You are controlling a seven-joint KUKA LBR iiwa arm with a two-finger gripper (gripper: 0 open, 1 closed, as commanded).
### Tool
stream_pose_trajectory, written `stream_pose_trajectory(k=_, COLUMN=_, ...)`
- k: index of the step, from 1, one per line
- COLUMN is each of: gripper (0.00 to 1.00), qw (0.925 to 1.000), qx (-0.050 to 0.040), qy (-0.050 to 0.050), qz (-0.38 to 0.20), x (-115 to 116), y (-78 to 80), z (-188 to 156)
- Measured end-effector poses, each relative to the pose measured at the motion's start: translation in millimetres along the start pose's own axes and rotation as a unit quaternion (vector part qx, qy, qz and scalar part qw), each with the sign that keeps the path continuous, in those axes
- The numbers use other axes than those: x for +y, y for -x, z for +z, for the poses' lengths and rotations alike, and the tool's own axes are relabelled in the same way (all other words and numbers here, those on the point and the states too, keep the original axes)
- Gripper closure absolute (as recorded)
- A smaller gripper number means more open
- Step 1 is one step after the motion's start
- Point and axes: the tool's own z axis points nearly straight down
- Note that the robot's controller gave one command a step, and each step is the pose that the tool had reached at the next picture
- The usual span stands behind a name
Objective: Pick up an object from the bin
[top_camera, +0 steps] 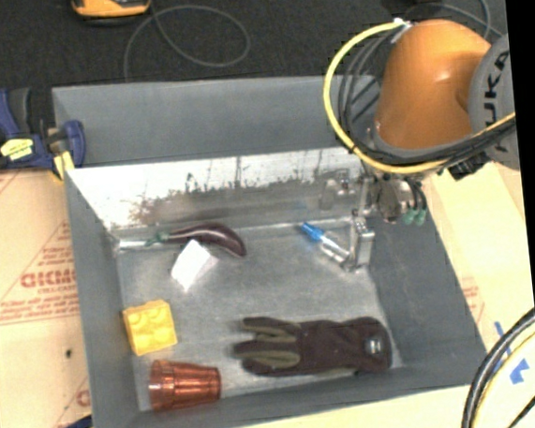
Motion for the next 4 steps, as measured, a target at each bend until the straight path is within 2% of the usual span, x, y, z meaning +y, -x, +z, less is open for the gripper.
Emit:
stream_pose_trajectory(k=1, gripper=0.00, qw=1.0000, qx=-0.0043, qy=-0.001, qz=-0.001, x=0.0, y=1.3, z=-5.0)
stream_pose_trajectory(k=2, gripper=0.00, qw=0.9988, qx=-0.0056, qy=0.000, qz=0.048, x=-20.0, y=9.1, z=39.8)
stream_pose_trajectory(k=3, gripper=0.00, qw=0.9987, qx=-0.0078, qy=-0.001, qz=0.051, x=-59.7, y=27.6, z=118.5)
stream_pose_trajectory(k=4, gripper=0.00, qw=0.9921, qx=-0.0067, qy=0.001, qz=0.125, x=-72.4, y=22.6, z=161.6)
